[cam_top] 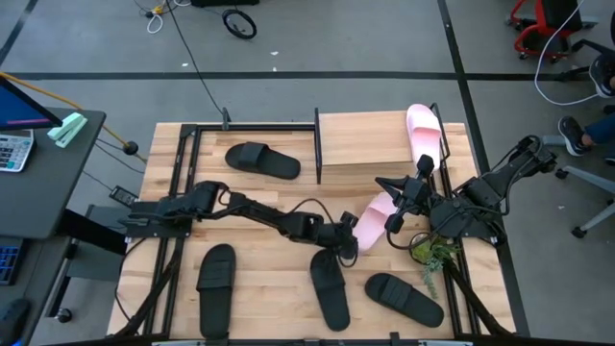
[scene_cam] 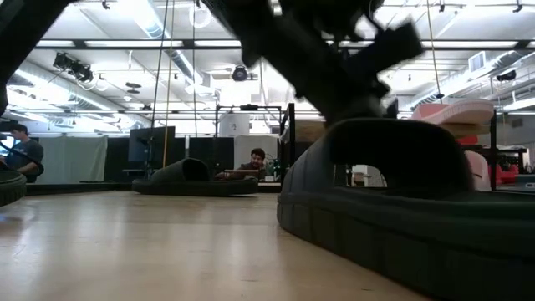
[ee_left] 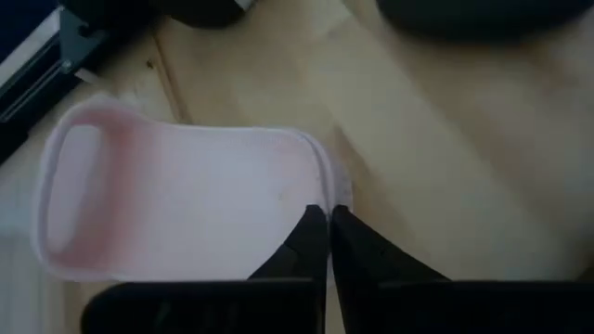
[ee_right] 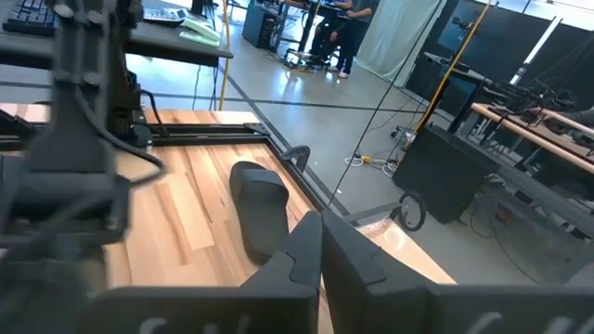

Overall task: Pick and place slides into the shelf
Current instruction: Put the pink slide on the shelf

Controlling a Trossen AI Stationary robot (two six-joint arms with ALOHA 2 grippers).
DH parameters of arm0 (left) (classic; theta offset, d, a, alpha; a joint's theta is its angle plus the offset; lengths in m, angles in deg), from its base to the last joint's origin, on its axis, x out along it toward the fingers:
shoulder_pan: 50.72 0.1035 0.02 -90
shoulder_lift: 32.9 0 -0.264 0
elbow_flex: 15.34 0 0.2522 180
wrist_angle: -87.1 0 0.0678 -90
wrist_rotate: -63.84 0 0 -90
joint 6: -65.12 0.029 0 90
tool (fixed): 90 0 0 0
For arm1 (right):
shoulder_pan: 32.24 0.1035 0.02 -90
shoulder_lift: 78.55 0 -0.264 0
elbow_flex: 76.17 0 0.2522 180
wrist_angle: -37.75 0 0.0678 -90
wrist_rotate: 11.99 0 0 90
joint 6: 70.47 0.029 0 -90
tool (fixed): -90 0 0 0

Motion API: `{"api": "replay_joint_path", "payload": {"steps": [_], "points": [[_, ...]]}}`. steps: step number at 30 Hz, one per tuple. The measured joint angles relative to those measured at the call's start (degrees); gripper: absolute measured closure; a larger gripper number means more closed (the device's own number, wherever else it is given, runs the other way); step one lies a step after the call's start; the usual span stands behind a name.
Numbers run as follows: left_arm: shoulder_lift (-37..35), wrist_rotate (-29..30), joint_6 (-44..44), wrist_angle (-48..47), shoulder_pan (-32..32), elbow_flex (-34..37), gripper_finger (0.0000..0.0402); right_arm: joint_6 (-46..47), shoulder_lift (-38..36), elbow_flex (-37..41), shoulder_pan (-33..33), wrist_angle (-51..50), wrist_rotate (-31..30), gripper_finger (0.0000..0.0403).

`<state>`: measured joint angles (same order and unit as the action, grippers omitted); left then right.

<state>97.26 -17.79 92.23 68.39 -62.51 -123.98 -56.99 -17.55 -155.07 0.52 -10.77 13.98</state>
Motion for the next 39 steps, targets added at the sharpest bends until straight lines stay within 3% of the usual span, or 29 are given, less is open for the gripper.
{"api": "replay_joint_path", "payload": {"steps": [12, 17, 26, 35, 39], "points": [[-1.4, 26.4, -3.7, -22.8, -8.1, -15.8, 0.0395, 2.4, 0.0, 0.0, 0.0, -3.3, -0.1, 0.0389], [-1.4, 38.5, -4.0, -33.5, -10.8, -23.1, 0.0397, 4.6, -0.5, 0.0, 0.1, -3.4, -2.8, 0.0393], [-1.4, 47.8, 0.0, -35.5, -11.6, -30.7, 0.0398, 6.1, -0.5, 0.0, 0.1, -3.9, -3.0, 0.0391], [-1.3, 48.1, 3.2, -27.7, -2.6, -29.3, 0.0398, 6.2, -0.5, 0.0, 0.1, -4.1, -2.9, 0.0391], [-1.1, 43.0, 2.6, -24.8, 1.6, -29.3, 0.0398, 6.0, -0.5, 0.0, 0.1, -4.1, -2.9, 0.0391]]}}
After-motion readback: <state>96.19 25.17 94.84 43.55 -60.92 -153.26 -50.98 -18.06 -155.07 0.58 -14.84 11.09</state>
